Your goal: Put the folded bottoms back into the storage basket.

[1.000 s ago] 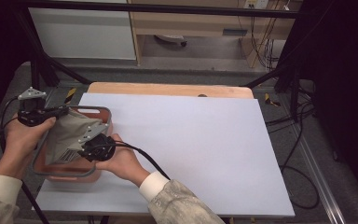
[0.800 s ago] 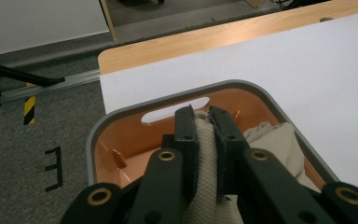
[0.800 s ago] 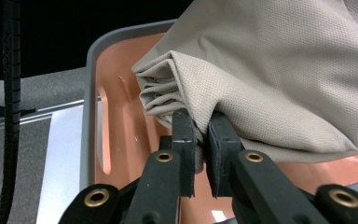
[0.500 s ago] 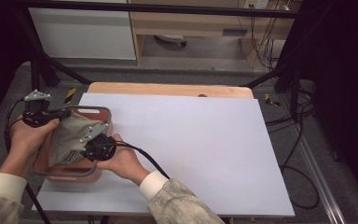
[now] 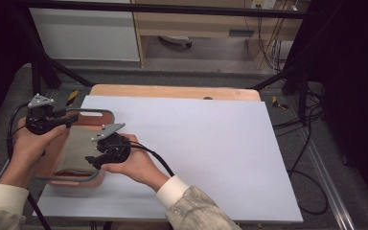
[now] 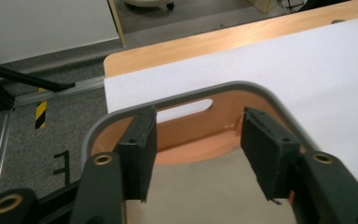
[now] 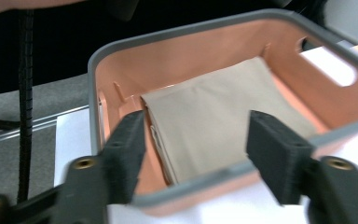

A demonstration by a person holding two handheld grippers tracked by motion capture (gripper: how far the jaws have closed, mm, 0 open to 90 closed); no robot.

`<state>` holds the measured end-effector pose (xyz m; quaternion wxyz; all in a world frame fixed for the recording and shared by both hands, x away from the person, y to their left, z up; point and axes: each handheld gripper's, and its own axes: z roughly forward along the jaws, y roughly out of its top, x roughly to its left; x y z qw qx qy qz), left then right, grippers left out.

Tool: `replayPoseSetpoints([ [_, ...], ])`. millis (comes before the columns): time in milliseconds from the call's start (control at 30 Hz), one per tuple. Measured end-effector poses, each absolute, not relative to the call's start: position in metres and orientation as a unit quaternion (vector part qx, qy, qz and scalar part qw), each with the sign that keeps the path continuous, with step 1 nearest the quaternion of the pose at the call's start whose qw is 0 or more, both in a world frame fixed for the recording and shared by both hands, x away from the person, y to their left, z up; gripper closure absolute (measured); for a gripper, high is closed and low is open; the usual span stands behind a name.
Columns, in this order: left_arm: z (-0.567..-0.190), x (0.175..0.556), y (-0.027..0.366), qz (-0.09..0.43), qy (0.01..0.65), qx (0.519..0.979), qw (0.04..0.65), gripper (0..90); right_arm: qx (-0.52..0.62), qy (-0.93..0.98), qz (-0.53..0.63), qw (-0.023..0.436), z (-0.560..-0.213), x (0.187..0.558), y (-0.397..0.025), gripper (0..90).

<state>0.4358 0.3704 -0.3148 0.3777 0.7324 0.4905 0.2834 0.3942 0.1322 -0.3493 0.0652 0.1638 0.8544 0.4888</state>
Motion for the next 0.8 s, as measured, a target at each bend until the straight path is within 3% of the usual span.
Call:
replayPoseSetpoints([
  [167,-0.312,0.424,0.35,0.286,0.474,0.739,0.384,34.6,0.171,0.847,0.494,0.094,-0.334,0.39,0.104,20.0],
  [367,-0.319,0.409,0.327,0.284,0.471,0.737,0.393,19.8,0.2,0.834,0.502,0.11,-0.321,0.395,0.074,11.6],
  [633,-0.334,0.383,0.305,0.276,0.467,0.737,0.403,13.1,0.215,0.82,0.517,0.121,-0.311,0.405,0.052,6.4],
  [800,-0.347,0.368,0.296,0.268,0.471,0.723,0.428,14.7,0.242,0.812,0.518,0.119,-0.309,0.418,0.042,6.5],
])
